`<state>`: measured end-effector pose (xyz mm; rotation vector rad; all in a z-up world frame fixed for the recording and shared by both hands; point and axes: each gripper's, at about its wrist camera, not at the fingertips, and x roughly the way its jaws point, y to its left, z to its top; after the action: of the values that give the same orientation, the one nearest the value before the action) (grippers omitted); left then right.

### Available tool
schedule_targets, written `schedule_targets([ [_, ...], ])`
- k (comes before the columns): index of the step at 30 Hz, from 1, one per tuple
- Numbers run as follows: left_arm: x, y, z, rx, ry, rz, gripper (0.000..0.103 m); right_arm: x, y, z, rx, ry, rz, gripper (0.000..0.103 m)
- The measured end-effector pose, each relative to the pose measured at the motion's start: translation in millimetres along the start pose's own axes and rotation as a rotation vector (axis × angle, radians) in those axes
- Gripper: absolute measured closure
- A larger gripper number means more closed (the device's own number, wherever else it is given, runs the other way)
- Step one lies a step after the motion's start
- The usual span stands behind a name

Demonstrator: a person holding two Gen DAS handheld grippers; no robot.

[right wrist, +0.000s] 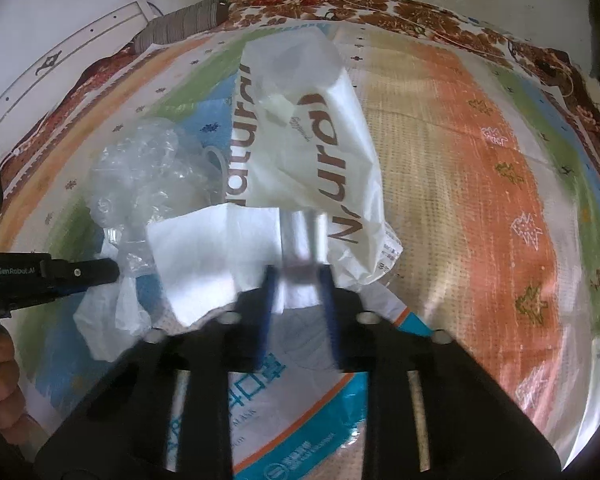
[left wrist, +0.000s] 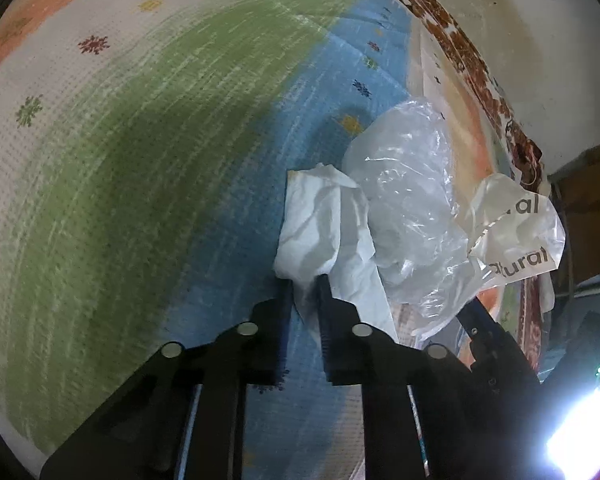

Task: Collect trash
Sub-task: 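Close the left gripper on the white crumpled tissue while the right gripper grasps the folded white paper strip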

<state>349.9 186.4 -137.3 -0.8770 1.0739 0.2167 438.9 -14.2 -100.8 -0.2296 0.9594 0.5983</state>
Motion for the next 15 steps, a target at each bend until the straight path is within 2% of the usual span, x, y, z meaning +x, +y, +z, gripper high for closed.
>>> schedule_targets([
  [5,-9,-5,0,0.044,-0.016,0.028,0.097,-5,0,0,-0.018,-0.001,0.005,0.102],
  [13,-20,-21,-3,0.101,-0.009,0.041,0.099,-27,4,-5,-0.029,-0.01,0.002,0.103],
  [15,-23,-26,-3,0.131,0.012,0.023,0.099,-35,7,-8,-0.035,-0.02,-0.014,0.103],
])
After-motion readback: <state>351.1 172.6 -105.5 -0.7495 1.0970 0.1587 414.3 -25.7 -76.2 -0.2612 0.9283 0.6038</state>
